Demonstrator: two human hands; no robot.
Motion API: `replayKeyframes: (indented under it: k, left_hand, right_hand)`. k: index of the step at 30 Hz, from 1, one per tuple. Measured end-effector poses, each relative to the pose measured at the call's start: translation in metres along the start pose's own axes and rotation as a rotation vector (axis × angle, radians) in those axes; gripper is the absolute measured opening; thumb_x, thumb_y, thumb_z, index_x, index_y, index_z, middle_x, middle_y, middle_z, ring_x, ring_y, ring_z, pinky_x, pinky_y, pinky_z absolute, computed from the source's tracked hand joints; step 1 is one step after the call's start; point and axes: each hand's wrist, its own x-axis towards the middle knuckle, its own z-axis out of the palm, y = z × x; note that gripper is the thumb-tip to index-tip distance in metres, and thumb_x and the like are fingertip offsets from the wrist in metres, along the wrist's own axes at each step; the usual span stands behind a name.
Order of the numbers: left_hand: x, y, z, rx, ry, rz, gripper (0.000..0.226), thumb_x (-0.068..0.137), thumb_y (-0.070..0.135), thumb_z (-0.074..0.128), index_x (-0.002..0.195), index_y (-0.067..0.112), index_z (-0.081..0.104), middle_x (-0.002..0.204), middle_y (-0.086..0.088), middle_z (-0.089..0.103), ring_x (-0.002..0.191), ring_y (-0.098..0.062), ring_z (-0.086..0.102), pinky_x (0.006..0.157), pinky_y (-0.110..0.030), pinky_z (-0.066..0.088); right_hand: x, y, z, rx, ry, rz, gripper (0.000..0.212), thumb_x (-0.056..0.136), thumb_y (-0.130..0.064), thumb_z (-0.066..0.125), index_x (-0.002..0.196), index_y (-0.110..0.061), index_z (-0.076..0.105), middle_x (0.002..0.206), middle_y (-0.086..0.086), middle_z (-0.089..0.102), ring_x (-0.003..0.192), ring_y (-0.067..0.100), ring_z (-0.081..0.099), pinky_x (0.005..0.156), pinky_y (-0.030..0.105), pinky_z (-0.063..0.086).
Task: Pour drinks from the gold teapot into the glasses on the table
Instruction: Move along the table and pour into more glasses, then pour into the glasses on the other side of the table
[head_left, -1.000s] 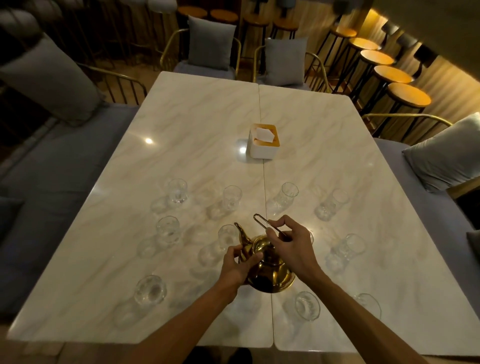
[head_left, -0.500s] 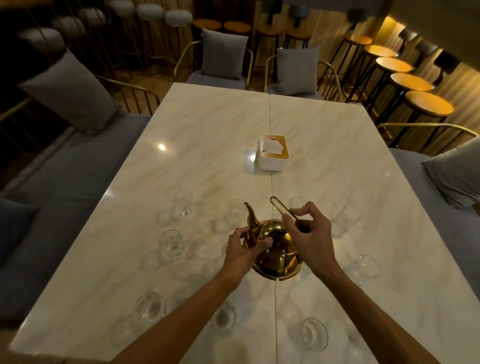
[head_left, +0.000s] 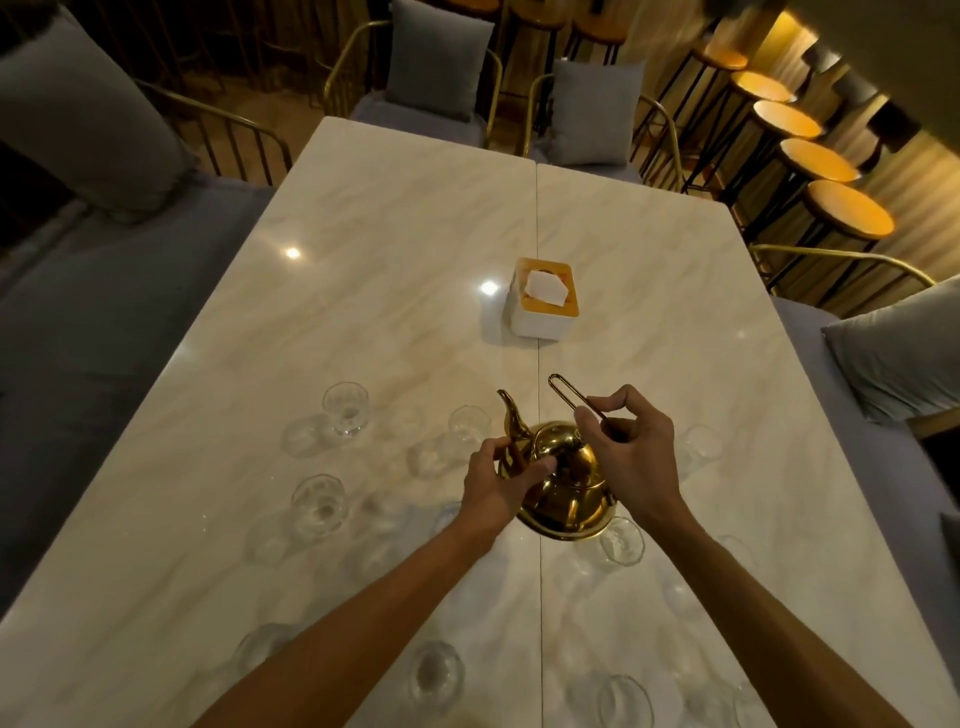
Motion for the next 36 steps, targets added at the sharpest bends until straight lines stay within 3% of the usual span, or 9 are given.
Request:
replayKeyframes:
  k: [8,14,19,22,25,27,30,33,36]
  left_hand:
    - [0.020,-0.023,0.000,-0.101,0.003,-0.087,0.098,0.043,0.076,0.084,0.124,0.031,0.053,0.132,0.002,0.054,0.114,-0.026,0.063,0.087,-0.045,0.061]
    - [0.025,-0.029,0.004,-0.136,0.009,-0.159,0.111,0.038,0.078,0.082,0.131,0.027,0.049,0.134,0.000,0.053,0.114,-0.028,0.063,0.081,-0.045,0.062]
    - [0.029,-0.032,0.007,-0.196,-0.011,-0.208,0.070,0.075,0.045,0.080,0.133,0.023,0.047,0.136,-0.003,0.051,0.111,-0.029,0.065,0.082,-0.049,0.061]
    - [0.030,-0.032,0.008,-0.253,-0.024,-0.219,0.064,0.080,0.038,0.079,0.133,0.019,0.048,0.134,-0.005,0.052,0.105,-0.025,0.067,0.081,-0.051,0.061]
    - [0.030,-0.033,0.009,-0.306,-0.035,-0.228,0.071,0.075,0.041,0.080,0.134,0.019,0.048,0.135,-0.004,0.051,0.103,-0.022,0.067,0.077,-0.046,0.062]
    - [0.030,-0.035,0.010,-0.315,-0.041,-0.235,0.067,0.080,0.038,0.078,0.136,0.019,0.046,0.138,-0.005,0.051,0.101,-0.019,0.066,0.076,-0.044,0.062]
    - [0.029,-0.033,0.011,-0.337,-0.053,-0.261,0.061,0.086,0.032,0.075,0.137,0.017,0.045,0.136,-0.006,0.052,0.096,-0.014,0.065,0.069,-0.038,0.062]
    - [0.029,-0.032,0.013,-0.368,-0.054,-0.293,0.059,0.086,0.031,0.075,0.135,0.016,0.046,0.132,-0.006,0.054,0.093,-0.013,0.064,0.062,-0.034,0.059]
    - [0.029,-0.031,0.015,-0.387,-0.059,-0.317,0.061,0.085,0.032,0.077,0.134,0.016,0.046,0.133,-0.009,0.056,0.097,-0.017,0.064,0.069,-0.039,0.059]
  right_hand:
    - [0.025,0.020,0.016,-0.051,-0.108,0.028,0.010,0.094,-0.016,0.069,0.097,-0.010,0.062,0.049,-0.008,0.061,0.043,0.002,0.055,0.049,0.010,0.044]
    - [0.041,0.031,0.023,-0.141,-0.203,0.007,0.009,0.094,-0.022,0.070,0.094,-0.016,0.063,0.057,0.011,0.061,0.044,0.007,0.049,0.050,0.017,0.045]
    - [0.054,0.040,0.027,-0.195,-0.251,-0.013,0.009,0.093,-0.025,0.071,0.094,-0.020,0.062,0.067,0.012,0.069,0.049,0.022,0.057,0.055,0.034,0.054]
    - [0.059,0.041,0.029,-0.222,-0.273,-0.024,0.009,0.093,-0.026,0.071,0.093,-0.022,0.063,0.061,0.011,0.067,0.051,0.031,0.057,0.053,0.041,0.052]
    - [0.063,0.043,0.031,-0.256,-0.296,-0.036,0.010,0.094,-0.024,0.070,0.096,-0.017,0.064,0.049,-0.004,0.059,0.042,0.008,0.051,0.049,0.022,0.044]
    - [0.065,0.043,0.033,-0.277,-0.313,-0.031,0.011,0.094,-0.024,0.070,0.099,-0.016,0.064,0.046,-0.012,0.057,0.042,0.004,0.052,0.051,0.014,0.040]
    - [0.068,0.042,0.034,-0.309,-0.334,-0.035,0.011,0.094,-0.025,0.070,0.100,-0.018,0.064,0.048,-0.018,0.058,0.044,0.002,0.054,0.053,0.015,0.041]
    - [0.070,0.042,0.034,-0.315,-0.339,-0.033,0.011,0.093,-0.024,0.071,0.099,-0.017,0.065,0.050,-0.012,0.060,0.044,0.004,0.054,0.054,0.016,0.041]
    - [0.071,0.040,0.034,-0.318,-0.348,-0.035,0.011,0.093,-0.026,0.071,0.098,-0.018,0.065,0.059,-0.002,0.065,0.046,0.007,0.055,0.056,0.018,0.044]
